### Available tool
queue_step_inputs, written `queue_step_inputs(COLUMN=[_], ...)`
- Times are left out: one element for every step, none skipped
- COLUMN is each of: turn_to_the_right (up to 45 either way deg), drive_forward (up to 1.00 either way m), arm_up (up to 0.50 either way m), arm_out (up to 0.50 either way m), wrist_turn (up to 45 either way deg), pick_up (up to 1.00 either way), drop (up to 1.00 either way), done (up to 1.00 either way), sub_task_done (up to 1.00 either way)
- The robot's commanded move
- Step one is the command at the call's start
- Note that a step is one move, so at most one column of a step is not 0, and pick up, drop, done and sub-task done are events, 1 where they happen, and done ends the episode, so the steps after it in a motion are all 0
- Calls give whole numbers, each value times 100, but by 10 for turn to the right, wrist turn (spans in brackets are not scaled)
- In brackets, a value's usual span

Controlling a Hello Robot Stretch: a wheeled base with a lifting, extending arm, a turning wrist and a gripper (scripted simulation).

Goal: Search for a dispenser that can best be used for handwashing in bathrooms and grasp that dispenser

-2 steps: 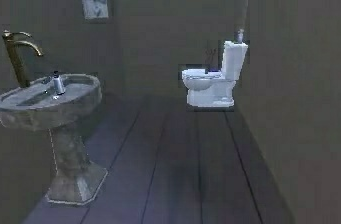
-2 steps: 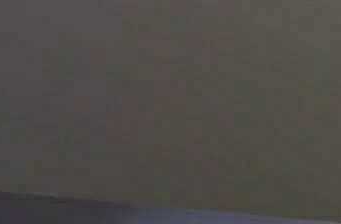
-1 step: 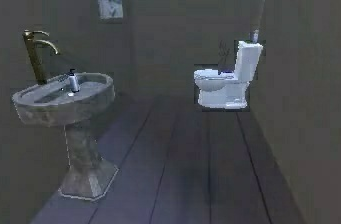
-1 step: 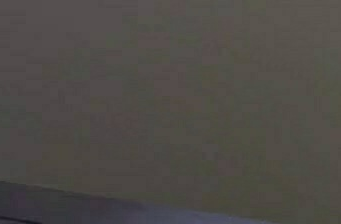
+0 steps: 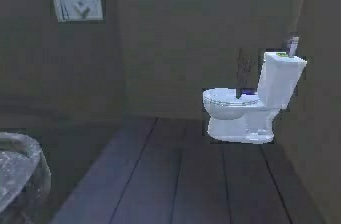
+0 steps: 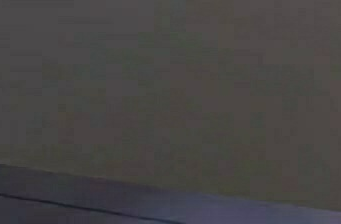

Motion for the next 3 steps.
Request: queue_step_inputs(turn_to_the_right=[-450,-450,-450], drive_forward=[0,0,0], arm_up=[0,0,0], arm_out=[0,0,0], wrist_turn=[0,0,0], pick_up=[0,0,0], drop=[0,0,0], done=[0,0,0], sub_task_done=[0,0,0])
